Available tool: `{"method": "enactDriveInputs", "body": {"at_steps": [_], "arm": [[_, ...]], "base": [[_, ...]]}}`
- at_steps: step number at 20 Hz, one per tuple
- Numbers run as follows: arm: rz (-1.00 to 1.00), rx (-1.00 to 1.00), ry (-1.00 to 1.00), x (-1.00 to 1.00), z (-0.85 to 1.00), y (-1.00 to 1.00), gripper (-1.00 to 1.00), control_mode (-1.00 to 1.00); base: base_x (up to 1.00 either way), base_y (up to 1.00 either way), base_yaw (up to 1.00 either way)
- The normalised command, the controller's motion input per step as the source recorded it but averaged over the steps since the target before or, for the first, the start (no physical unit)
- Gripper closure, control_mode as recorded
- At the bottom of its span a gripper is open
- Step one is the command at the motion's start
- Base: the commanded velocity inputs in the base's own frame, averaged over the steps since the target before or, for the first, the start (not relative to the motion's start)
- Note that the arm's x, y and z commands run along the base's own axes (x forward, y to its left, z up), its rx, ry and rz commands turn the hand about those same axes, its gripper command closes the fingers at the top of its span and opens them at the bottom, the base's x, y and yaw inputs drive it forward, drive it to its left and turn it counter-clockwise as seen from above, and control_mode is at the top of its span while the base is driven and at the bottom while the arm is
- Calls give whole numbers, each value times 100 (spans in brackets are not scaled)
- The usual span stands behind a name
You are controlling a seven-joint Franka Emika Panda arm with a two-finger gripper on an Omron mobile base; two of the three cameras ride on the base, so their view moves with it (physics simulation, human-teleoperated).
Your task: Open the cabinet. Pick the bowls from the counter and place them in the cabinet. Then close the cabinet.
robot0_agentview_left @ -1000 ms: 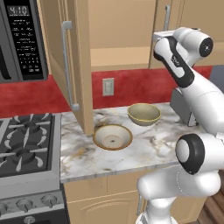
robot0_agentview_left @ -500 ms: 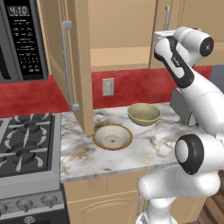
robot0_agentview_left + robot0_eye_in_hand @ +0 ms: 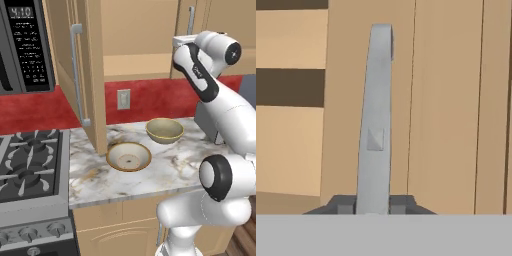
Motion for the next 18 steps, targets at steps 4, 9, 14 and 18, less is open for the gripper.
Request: {"method": "enactDriveInputs", "body": {"at_steps": [4,9,14,18], "arm": [[0,0,0,-4,0,-26,100,-100],[0,0,0,-20,0,-67,100,-100],[0,0,0,-29,0,-80,100,-100],[0,0,0,-33,0,-91,100,-100]], "base": [[0,0,0],[0,0,0],[0,0,0],[0,0,0]]}}
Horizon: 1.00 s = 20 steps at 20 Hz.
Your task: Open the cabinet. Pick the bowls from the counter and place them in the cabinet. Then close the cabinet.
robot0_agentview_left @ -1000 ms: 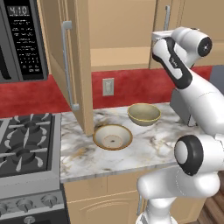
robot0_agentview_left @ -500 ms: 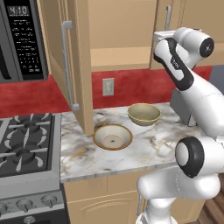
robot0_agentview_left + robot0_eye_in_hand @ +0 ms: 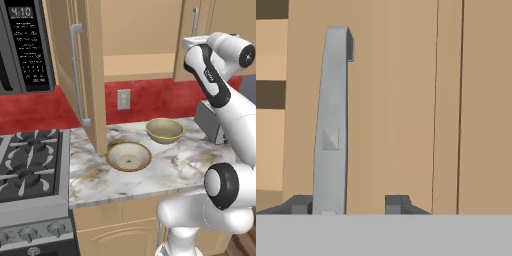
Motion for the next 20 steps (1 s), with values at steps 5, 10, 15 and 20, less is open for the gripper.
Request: {"method": "enactDriveInputs", "body": {"at_steps": [5,10,15,20], "arm": [[-1,0,0,-39,0,-99,100,-100],[-2,0,0,-41,0,-100,100,-100],[-3,0,0,-44,0,-100,100,-100],[-3,0,0,-46,0,-100,100,-100]], "base": [[0,0,0],[0,0,0],[0,0,0],[0,0,0]]}}
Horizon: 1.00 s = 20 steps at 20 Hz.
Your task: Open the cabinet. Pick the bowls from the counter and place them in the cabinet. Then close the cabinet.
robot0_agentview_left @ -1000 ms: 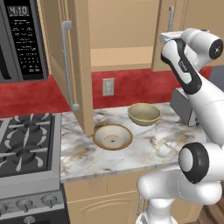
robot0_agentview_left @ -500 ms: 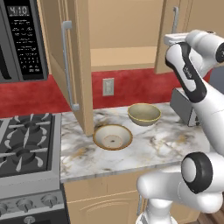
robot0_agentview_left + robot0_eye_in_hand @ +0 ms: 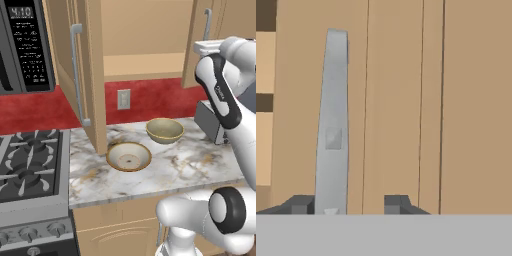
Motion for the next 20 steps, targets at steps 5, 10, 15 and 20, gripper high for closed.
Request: {"method": "enactDriveInputs", "body": {"at_steps": [5,10,15,20], "arm": [[-4,0,0,-48,0,-100,100,-100],[-4,0,1,-45,0,-100,100,-100],[-4,0,0,-46,0,-98,-100,-100],[-3,0,0,-74,0,-86,-100,-100]], "base": [[0,0,0],[0,0,0],[0,0,0],[0,0,0]]}}
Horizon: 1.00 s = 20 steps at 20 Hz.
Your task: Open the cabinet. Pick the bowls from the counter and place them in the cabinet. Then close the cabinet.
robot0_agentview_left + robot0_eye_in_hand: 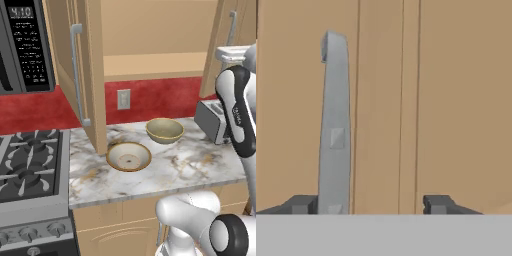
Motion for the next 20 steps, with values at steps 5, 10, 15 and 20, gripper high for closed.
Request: {"method": "enactDriveInputs", "body": {"at_steps": [5,10,15,20], "arm": [[-1,0,0,-100,-4,-97,-100,-100],[-1,-6,0,-100,0,-20,-100,-100],[2,-16,-2,-100,0,7,-100,-100],[4,-19,-2,-92,0,42,-100,-100]], "base": [[0,0,0],[0,0,0],[0,0,0],[0,0,0]]}}
